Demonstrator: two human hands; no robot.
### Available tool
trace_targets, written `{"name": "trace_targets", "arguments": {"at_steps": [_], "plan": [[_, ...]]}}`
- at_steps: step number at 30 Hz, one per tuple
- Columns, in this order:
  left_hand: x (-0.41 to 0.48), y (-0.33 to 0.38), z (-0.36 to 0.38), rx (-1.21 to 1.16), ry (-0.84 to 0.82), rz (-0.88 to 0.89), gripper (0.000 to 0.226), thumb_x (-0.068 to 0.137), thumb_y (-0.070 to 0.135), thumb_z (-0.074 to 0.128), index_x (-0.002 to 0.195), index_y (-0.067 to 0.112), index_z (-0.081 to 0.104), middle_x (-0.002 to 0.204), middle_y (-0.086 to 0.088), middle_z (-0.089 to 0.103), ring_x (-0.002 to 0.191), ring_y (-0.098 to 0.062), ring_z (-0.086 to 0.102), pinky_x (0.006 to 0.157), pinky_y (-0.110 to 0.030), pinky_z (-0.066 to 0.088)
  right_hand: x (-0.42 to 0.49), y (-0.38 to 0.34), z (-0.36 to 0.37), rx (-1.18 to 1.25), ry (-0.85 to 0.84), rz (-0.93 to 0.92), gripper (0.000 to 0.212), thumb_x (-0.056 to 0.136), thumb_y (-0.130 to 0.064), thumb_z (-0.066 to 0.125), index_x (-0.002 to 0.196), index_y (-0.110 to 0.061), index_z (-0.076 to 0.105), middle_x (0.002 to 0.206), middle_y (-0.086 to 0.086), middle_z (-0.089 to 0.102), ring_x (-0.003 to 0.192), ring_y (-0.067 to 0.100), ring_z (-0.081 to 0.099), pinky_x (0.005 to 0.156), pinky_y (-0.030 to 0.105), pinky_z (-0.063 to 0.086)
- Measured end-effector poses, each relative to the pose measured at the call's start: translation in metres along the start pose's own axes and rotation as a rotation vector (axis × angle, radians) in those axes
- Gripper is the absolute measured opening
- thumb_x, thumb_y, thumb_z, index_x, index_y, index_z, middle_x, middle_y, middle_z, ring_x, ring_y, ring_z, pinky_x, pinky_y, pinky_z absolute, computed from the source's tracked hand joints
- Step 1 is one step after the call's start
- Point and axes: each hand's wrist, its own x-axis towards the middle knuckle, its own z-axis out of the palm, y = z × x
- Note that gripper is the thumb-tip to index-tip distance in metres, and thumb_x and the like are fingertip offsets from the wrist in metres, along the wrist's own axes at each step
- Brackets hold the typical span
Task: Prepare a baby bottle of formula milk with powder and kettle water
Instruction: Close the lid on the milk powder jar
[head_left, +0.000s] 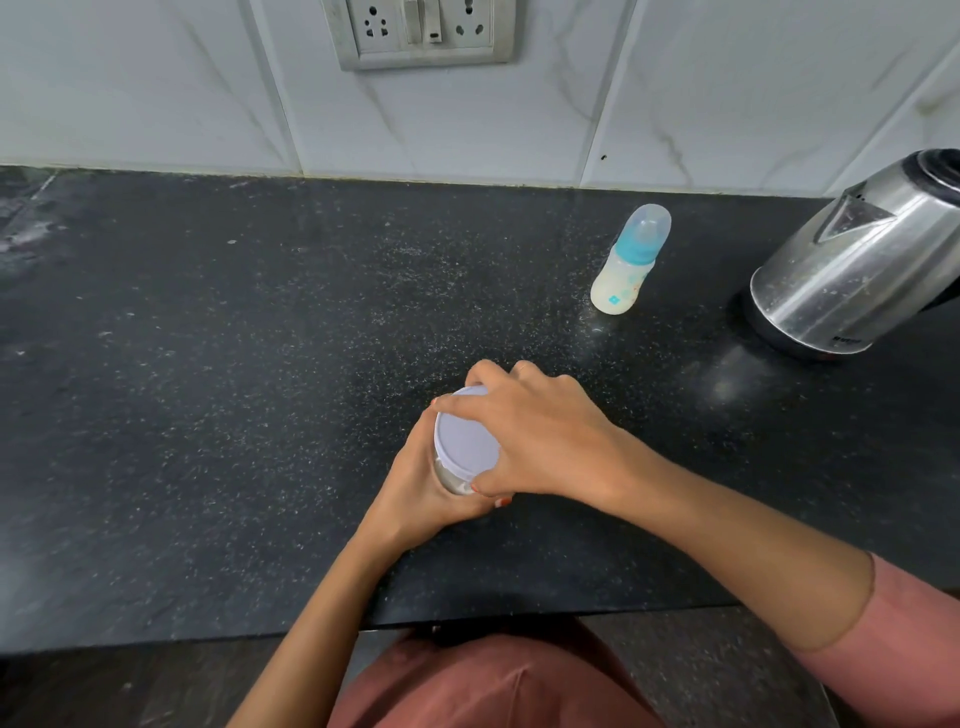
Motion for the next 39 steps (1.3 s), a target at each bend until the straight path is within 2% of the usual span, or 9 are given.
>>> {"name": "trace_targets", "arguments": {"at_steps": [3,8,15,22,26,30,33,37,39], "plan": [[0.000,0.001,0.000,0.007,0.012,-0.013,0.081,0.046,0.034,0.080,0.116,0.042,0.041,0.116,0.013,0.057,0.108,0.000,0.054,0.082,-0.011,0.043,0.002,-0.002,0.004,0.009,0.043,0.020,0.072,0.071,-0.037,0.068,0.135,-0.035,0.033,0.127,0.002,0.038,0.107,0.028,0.044,0.067,0.033,0.032],[-0.001,0.005,0.000,0.003,0.000,-0.013,0.078,0.045,0.035,0.078,0.113,0.042,0.041,0.112,0.015,0.056,0.102,0.006,0.053,0.079,-0.009,0.043,0.005,0.006,0.009,0.128,0.003,-0.031,0.076,0.072,-0.038,0.067,0.138,-0.039,0.028,0.134,-0.004,0.035,0.117,0.023,0.039,0.072,0.032,0.033],[-0.003,0.005,0.004,0.044,0.082,-0.048,0.076,0.039,0.043,0.072,0.108,0.048,0.040,0.106,0.024,0.056,0.100,0.015,0.050,0.076,-0.003,0.039,0.003,0.008,0.017,0.254,0.117,0.048,0.073,0.065,-0.044,0.068,0.132,-0.042,0.038,0.127,-0.015,0.043,0.101,0.018,0.046,0.071,0.027,0.032],[-0.004,-0.003,0.008,0.051,0.124,-0.037,0.082,0.043,0.035,0.074,0.113,0.058,0.039,0.112,0.032,0.055,0.105,0.010,0.052,0.078,-0.006,0.042,0.003,0.003,0.024,0.233,0.163,0.084,0.077,0.068,-0.046,0.066,0.137,-0.035,0.035,0.133,-0.012,0.042,0.101,0.021,0.051,0.073,0.026,0.033],[-0.003,-0.008,0.008,0.048,0.132,-0.019,0.086,0.044,0.031,0.079,0.115,0.059,0.039,0.115,0.025,0.057,0.109,0.005,0.053,0.083,-0.011,0.044,0.002,0.001,0.026,0.224,0.187,0.096,0.076,0.070,-0.045,0.064,0.138,-0.032,0.033,0.135,-0.009,0.041,0.103,0.023,0.051,0.073,0.028,0.033],[-0.002,-0.011,0.003,0.030,0.077,0.002,0.091,0.042,0.038,0.083,0.121,0.046,0.039,0.124,0.016,0.054,0.115,0.002,0.050,0.092,-0.016,0.042,0.000,0.007,0.025,0.222,0.149,0.044,0.077,0.071,-0.050,0.064,0.139,-0.037,0.029,0.139,-0.014,0.036,0.111,0.020,0.045,0.080,0.031,0.037],[0.000,-0.013,-0.003,0.049,-0.002,0.014,0.104,0.037,0.055,0.084,0.126,0.041,0.033,0.133,0.013,0.044,0.123,0.001,0.042,0.099,-0.016,0.036,-0.002,0.025,0.025,0.437,0.065,-0.004,0.082,0.066,-0.050,0.072,0.137,-0.042,0.032,0.141,-0.019,0.034,0.120,0.012,0.040,0.097,0.033,0.037],[0.002,-0.019,-0.017,0.100,-0.127,0.012,0.117,0.041,0.060,0.081,0.137,0.038,0.016,0.144,0.019,0.029,0.132,0.007,0.028,0.105,-0.009,0.024,-0.006,0.054,0.051,1.001,0.055,0.006,0.091,0.059,-0.016,0.084,0.133,-0.037,0.034,0.132,-0.017,0.039,0.126,0.002,0.039,0.108,0.020,0.033],[0.002,-0.022,-0.024,0.138,-0.154,0.002,0.113,0.043,0.062,0.079,0.135,0.042,0.016,0.142,0.025,0.027,0.131,0.011,0.025,0.105,-0.006,0.022,-0.007,0.057,0.077,1.082,0.098,0.053,0.095,0.054,-0.010,0.086,0.127,-0.042,0.034,0.131,-0.016,0.040,0.128,0.004,0.039,0.111,0.029,0.033]]}}
